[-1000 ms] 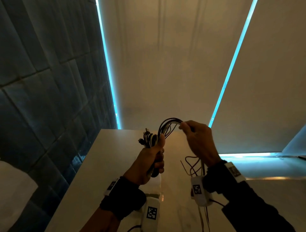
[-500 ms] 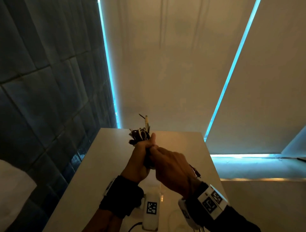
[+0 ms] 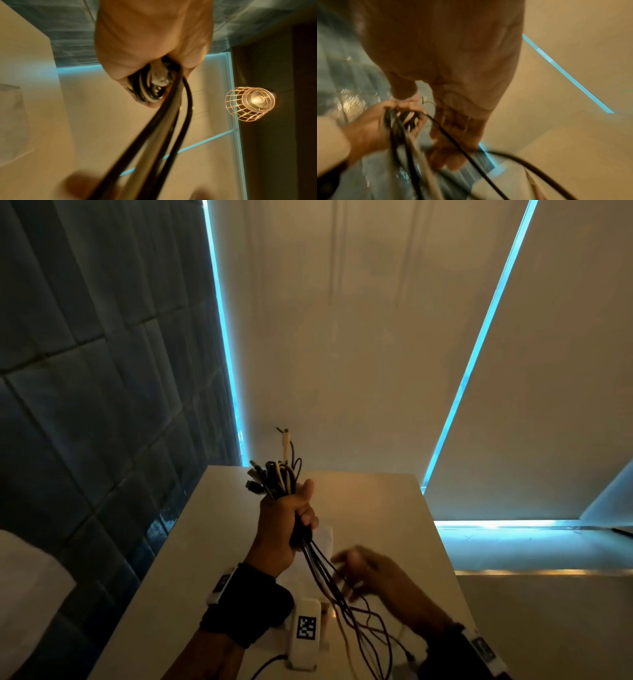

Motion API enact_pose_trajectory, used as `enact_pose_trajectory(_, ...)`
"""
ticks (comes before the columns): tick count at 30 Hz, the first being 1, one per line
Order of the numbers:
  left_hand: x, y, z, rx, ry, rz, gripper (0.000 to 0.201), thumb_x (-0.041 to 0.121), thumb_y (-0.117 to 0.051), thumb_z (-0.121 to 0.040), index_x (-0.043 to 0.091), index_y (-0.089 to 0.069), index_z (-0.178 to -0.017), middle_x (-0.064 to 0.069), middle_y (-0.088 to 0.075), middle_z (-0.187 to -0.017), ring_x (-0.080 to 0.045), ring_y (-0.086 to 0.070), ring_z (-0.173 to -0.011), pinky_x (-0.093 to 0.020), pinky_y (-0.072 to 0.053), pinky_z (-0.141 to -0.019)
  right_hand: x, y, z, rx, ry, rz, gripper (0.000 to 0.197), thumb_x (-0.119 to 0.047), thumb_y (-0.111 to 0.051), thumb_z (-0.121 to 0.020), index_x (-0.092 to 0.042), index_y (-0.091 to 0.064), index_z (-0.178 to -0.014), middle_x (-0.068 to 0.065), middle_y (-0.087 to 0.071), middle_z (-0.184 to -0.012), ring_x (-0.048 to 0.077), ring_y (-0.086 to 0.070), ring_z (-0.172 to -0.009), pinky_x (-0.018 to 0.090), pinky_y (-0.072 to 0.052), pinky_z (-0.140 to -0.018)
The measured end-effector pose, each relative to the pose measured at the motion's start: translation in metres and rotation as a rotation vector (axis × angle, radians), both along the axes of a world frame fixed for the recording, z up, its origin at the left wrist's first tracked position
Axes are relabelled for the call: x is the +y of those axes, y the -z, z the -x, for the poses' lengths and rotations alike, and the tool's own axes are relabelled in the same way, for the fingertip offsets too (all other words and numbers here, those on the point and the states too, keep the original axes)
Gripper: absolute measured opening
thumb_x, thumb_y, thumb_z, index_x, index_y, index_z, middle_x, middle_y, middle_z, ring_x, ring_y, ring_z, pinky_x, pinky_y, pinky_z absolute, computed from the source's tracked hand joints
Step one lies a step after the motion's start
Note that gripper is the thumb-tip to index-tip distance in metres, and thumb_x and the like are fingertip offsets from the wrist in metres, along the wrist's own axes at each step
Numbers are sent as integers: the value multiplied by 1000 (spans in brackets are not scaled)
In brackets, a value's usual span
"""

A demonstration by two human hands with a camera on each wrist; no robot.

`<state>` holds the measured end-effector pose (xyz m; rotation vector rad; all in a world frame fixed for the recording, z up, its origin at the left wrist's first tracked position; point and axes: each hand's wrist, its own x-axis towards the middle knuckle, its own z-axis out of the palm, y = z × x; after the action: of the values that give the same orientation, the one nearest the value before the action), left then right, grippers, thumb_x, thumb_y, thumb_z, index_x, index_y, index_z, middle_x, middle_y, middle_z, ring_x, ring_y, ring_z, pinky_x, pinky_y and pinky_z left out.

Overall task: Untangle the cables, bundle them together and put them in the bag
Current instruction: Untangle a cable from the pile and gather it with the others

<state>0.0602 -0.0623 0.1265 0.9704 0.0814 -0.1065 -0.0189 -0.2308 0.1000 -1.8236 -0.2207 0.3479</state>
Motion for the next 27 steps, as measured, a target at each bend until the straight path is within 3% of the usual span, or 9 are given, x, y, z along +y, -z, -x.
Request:
enact_pose_trajectory(4, -22, -5, 17, -95, 87, -177, 28, 14, -62, -88, 11, -56, -61, -3, -46, -50, -16, -47, -45, -28, -43, -49, 20, -33, -21, 27, 15, -162, 57, -60, -47, -86, -13, -57, -117, 12, -68, -109, 27, -68, -96, 39, -58, -81)
enact_pose_trajectory(9, -19, -8, 23, -189, 179, -245, 28, 19, -57, -92, 6, -58, -68, -10, -55, -65, -20, -57, -63, -31, -51, -62, 33, -39, -23, -13, -40, -179, 40, -39, -56, -89, -12, -50, -118, 25, -61, -106, 26, -63, -73, 39, -55, -64)
enact_pose_trajectory(14, -12, -5, 22, -184, 236, -254, 24, 15, -59, -91, 10, -60, -68, -9, -57, -69, -21, -59, -68, -31, -51, -63, 34, -29, -26, -32, -34, -134, 32, -21, -62, -91, -14, -51, -121, 19, -63, -92, 27, -57, -69, 37, -51, -63)
enact_pose_trajectory(16, -12, -6, 20, -205, 226, -297, 18, 11, -61, -89, 10, -64, -71, -11, -61, -72, -23, -62, -73, -34, -53, -72, 37, -25, -27, -30, 10, -74, 29, -12, -56, -92, -14, -49, -120, 9, -56, -76, 13, -48, -56, 27, -43, -51)
enact_pose_trajectory(18, -14, -6, 17, -190, 186, -337, 9, 8, -64, -86, 11, -68, -78, -11, -69, -81, -23, -66, -83, -33, -54, -78, 42, -20, -26, -64, 57, -47, 28, -7, -52, -92, -13, -50, -120, -6, -51, -71, 1, -45, -51, 18, -38, -51)
enact_pose_trajectory(20, -18, -6, 12, -148, 111, -379, 11, 8, -70, -82, 13, -70, -91, -6, -72, -93, -21, -67, -92, -26, -53, -76, 48, -16, -24, -135, 129, -44, 34, -4, -51, -91, -18, -48, -122, -13, -54, -77, -4, -52, -57, 14, -41, -55)
enact_pose_trajectory(23, -22, -8, 8, -87, -9, -415, 35, 15, -79, -74, 21, -66, -106, 0, -71, -102, -12, -67, -92, -17, -53, -69, 50, -12, -25, -247, 243, -7, 35, -4, -54, -89, -20, -45, -119, -6, -63, -96, 8, -62, -83, 28, -54, -72)
enact_pose_trajectory(25, -23, -7, 8, -13, 28, -445, 36, 28, -80, -71, 28, -65, -103, 2, -70, -104, -9, -67, -93, -24, -54, -77, 48, -13, -26, -280, 269, 7, 29, -2, -54, -89, -14, -46, -115, 1, -64, -99, 18, -64, -90, 32, -54, -78)
enact_pose_trajectory(27, -20, -8, 9, 99, 230, -464, 42, 45, -76, -71, 27, -65, -106, -1, -71, -108, -16, -66, -100, -36, -52, -88, 47, -13, -26, -303, 265, 18, 26, 0, -52, -89, -9, -46, -113, 4, -65, -98, 19, -64, -88, 35, -55, -75)
